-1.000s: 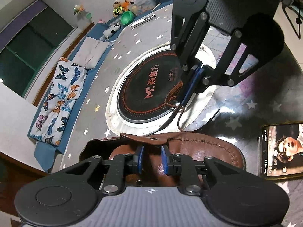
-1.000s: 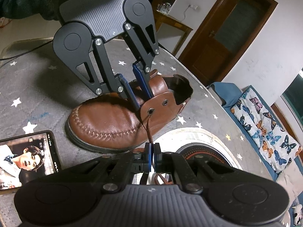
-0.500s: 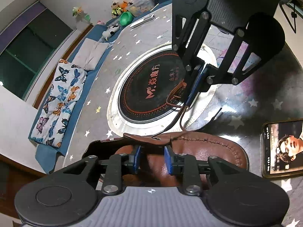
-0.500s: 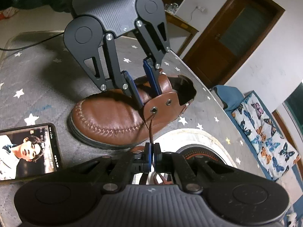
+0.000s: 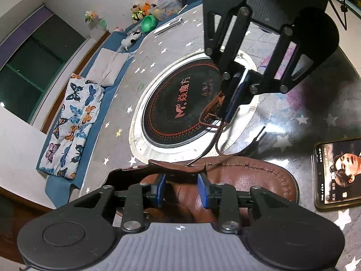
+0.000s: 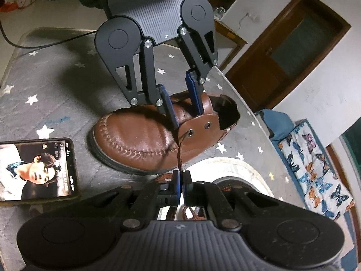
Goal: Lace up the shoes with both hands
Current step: 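Push the lace tip through the eyelet with the right gripper while the left gripper holds the flap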
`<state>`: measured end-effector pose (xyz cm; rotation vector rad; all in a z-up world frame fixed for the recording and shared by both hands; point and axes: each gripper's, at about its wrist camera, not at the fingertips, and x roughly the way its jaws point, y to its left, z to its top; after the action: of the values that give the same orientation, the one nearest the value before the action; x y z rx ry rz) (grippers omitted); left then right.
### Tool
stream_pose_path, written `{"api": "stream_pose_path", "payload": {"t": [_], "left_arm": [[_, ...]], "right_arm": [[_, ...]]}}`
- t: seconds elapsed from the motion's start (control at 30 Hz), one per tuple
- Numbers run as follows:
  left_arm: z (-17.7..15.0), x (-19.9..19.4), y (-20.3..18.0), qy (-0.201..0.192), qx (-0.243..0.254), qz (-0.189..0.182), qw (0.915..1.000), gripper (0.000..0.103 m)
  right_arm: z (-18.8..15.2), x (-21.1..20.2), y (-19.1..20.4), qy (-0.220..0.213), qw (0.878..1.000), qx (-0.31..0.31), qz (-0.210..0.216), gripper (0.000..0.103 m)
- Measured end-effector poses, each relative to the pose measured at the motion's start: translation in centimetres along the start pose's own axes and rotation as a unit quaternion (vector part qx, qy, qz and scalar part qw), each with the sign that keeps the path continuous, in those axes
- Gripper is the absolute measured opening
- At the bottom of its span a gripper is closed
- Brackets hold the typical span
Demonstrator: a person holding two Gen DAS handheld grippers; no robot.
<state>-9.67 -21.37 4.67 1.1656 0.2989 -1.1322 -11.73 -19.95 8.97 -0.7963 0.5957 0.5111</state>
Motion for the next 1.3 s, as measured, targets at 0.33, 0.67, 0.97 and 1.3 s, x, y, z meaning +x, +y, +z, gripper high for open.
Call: {"api": "stream_pose_path", "payload": {"t": [0.33,0.67,0.97,1.3], "left_arm": [[0.2,-0.2,-0.2,0.000,-0.001,0.001,1.0000,0.034],[0.2,-0.4,-0.5,0.003,-0.008,0.005,0.9999,0.030],[-0.1,-0.6,-0.3,0.001,-0.023,0.004,0.9997,0.030],[-0.2,-0.9,-0.2,0.000,-0.014,0.003,0.9999,0.031]], "right_arm": [[0.5,0.7,-1.2,-0.003,1.000,0.007,-0.027,0.002],[0.6,1.3,-1.4,-0.007,0.999,0.024,-0.036,0.002],[0.6,1.5,-2.3,-0.011,0.997,0.045,-0.055,0.002],[0.2,1.7,-0.7,0.007,0.999,-0.014,-0.052,0.002]]}}
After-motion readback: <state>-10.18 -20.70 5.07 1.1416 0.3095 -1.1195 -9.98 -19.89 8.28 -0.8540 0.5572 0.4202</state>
